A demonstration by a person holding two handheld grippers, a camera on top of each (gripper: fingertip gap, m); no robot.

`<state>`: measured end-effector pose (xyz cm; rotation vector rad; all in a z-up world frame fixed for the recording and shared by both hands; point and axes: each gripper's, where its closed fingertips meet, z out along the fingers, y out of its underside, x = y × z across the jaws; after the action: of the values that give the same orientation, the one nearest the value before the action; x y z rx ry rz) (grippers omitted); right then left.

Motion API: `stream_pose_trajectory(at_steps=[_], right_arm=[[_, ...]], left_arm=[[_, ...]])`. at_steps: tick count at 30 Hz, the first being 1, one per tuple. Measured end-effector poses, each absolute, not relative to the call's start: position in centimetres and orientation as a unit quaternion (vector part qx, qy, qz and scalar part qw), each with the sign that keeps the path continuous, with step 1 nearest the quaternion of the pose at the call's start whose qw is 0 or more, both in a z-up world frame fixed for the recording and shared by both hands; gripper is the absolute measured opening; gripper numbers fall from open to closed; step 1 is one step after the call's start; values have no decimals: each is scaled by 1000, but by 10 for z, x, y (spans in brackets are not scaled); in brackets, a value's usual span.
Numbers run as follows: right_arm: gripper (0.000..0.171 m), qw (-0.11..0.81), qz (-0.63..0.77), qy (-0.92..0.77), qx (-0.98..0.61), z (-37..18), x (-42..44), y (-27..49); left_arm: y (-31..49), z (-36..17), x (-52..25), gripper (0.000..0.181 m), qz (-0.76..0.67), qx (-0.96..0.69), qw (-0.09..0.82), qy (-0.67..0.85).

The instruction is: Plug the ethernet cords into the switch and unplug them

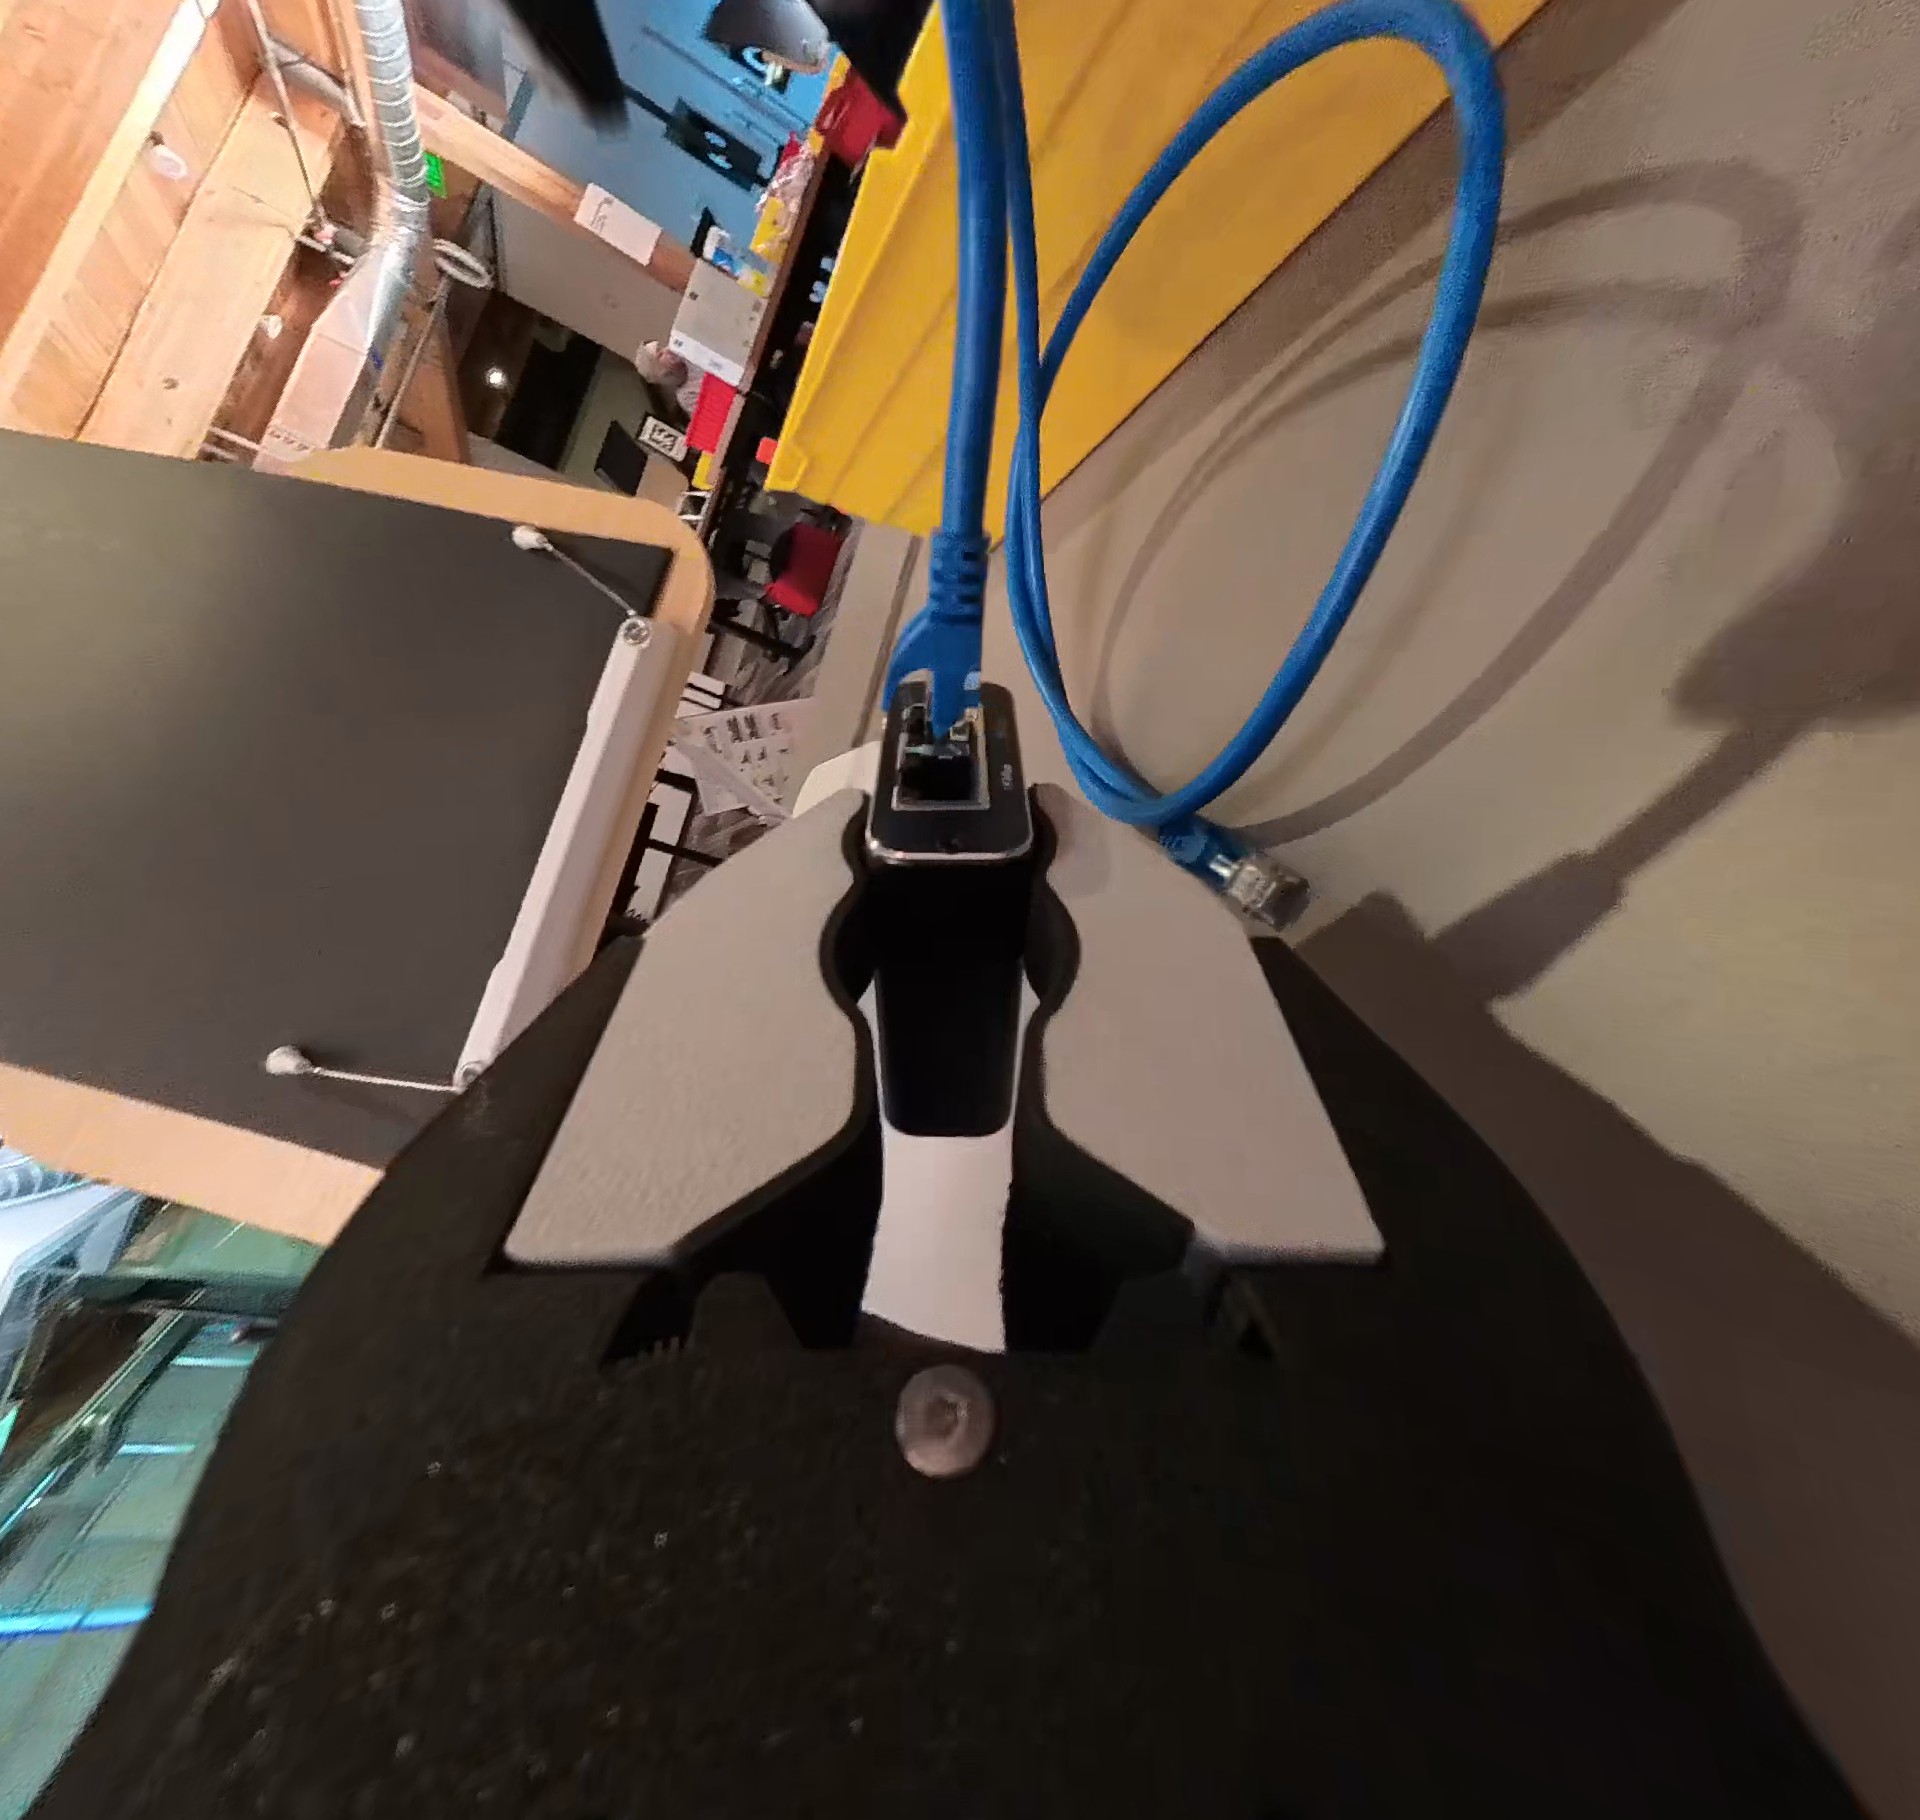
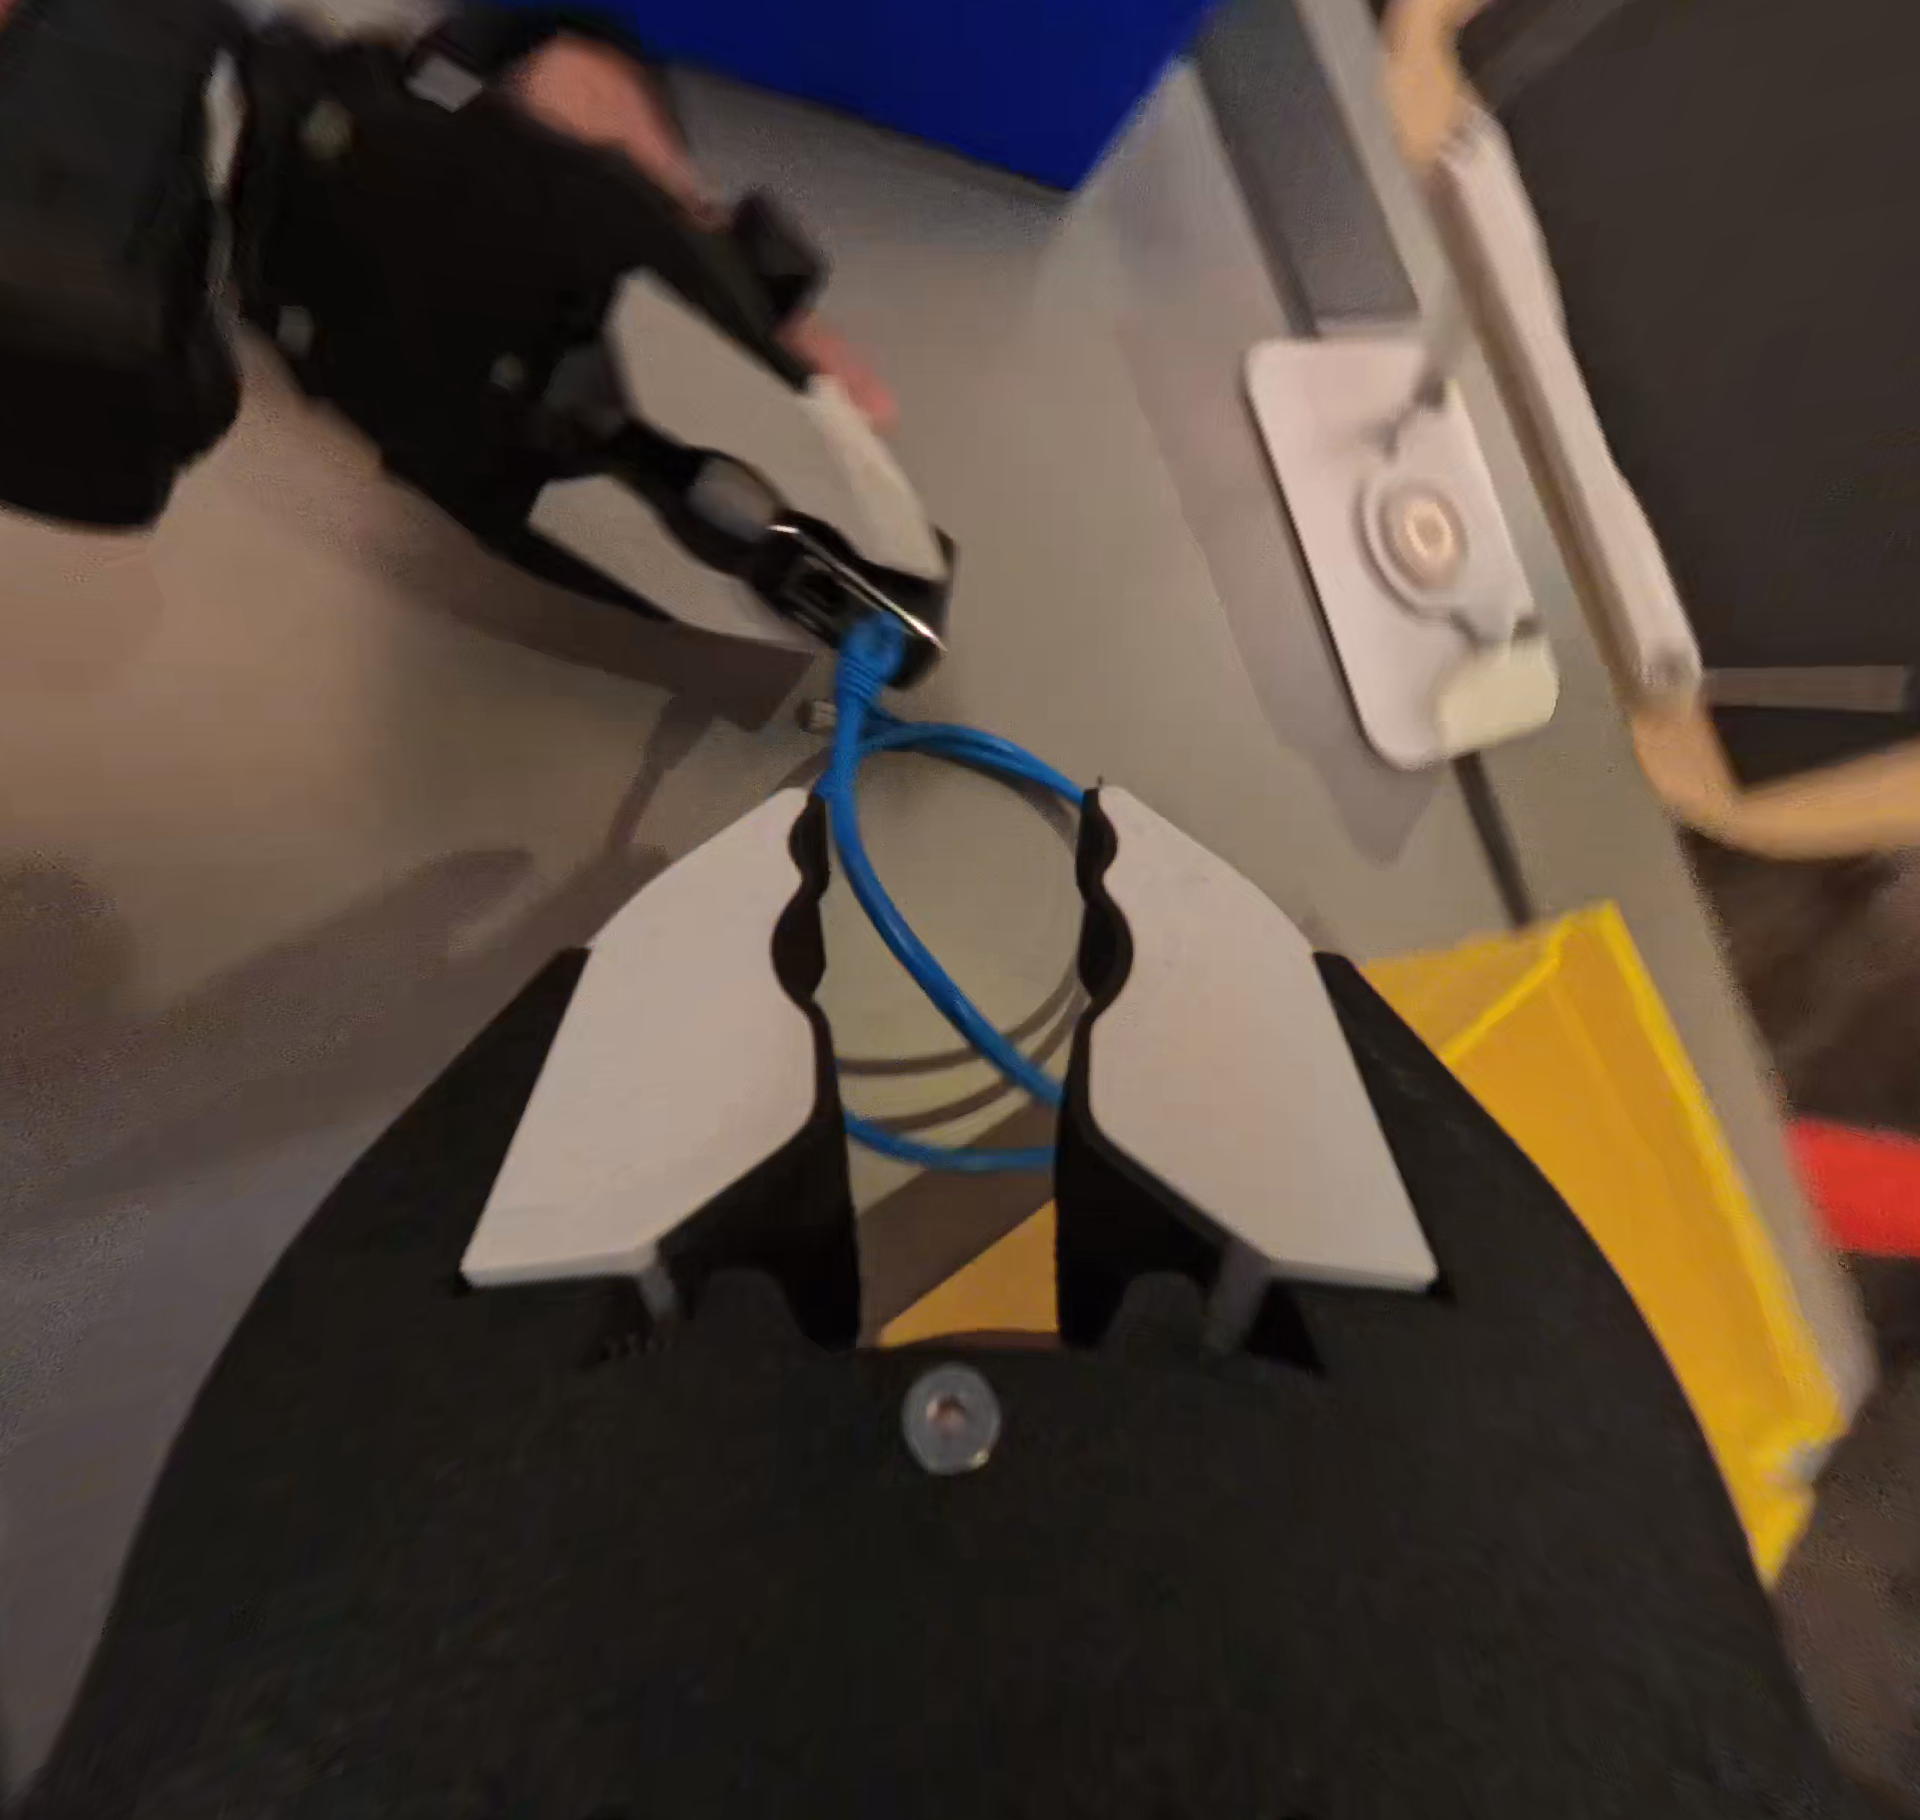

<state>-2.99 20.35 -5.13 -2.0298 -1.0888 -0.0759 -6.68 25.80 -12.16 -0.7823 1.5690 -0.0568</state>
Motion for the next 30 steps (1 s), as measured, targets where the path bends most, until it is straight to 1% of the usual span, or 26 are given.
stream_pose_trajectory(at_steps=[2,4,8,10,13,22,25,28,30], right_arm=[[40,379,-141,-526,-748,-73,-46,213],[36,359,-206,-599,-686,-89,-57,222],[35,330,-218,-648,-650,-110,-65,230],[32,336,-209,-650,-648,-112,-67,231],[17,365,-223,-661,-617,-109,-72,233],[18,359,-244,-659,-614,-116,-67,235],[16,357,-254,-664,-606,-117,-65,235],[13,328,-266,-655,-627,-125,-59,238],[12,337,-268,-645,-631,-127,-60,241]], left_arm=[[253,-124,-66,25,-32,-337,632,697],[249,-125,-66,25,-33,-334,627,703],[248,-125,-65,25,-35,-340,623,704],[249,-124,-66,25,-33,-344,621,704],[249,-126,-66,25,-37,-347,618,704],[248,-128,-65,25,-30,-348,615,707],[247,-129,-64,25,-34,-353,611,708],[247,-137,-63,24,-47,-375,592,712],[250,-138,-63,24,-46,-379,592,709]])
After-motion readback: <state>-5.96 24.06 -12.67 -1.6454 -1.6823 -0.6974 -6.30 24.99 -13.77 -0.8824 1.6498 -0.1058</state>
